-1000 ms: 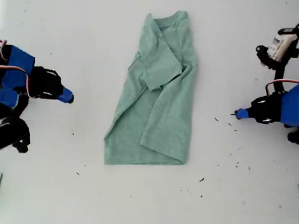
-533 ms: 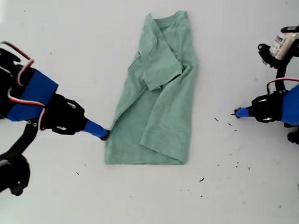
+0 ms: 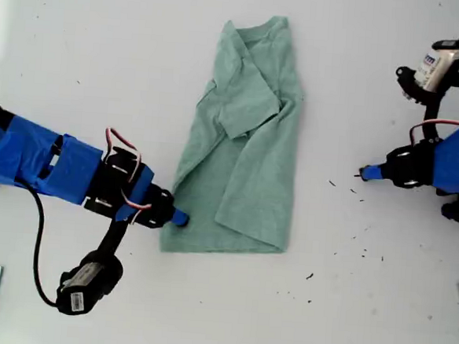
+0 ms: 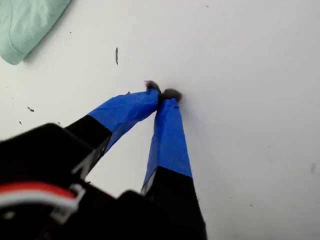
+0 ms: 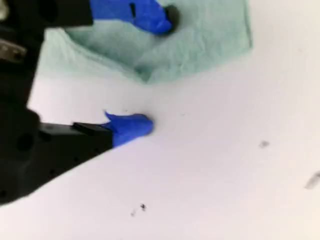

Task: Fold t shirt

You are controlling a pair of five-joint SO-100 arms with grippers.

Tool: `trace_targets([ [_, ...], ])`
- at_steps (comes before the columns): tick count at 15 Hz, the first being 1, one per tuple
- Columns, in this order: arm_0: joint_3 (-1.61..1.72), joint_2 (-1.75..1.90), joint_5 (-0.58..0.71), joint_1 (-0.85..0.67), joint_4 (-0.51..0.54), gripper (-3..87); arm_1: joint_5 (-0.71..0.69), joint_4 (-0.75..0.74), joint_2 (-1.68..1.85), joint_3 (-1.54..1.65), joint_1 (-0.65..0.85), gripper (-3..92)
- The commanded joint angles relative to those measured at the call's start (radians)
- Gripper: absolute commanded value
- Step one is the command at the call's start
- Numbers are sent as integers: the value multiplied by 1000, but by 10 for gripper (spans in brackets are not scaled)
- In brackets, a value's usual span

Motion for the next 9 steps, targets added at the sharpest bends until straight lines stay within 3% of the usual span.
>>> trace_targets([
  [1, 15, 5, -12, -32, -14, 32, 3, 5, 18, 37, -18, 19],
  [5, -40, 336, -80, -21, 172, -1, -2, 5, 21, 37, -18, 19],
  [9, -127, 365, -32, -52, 181, -1, 0, 5, 23, 37, -23, 19],
])
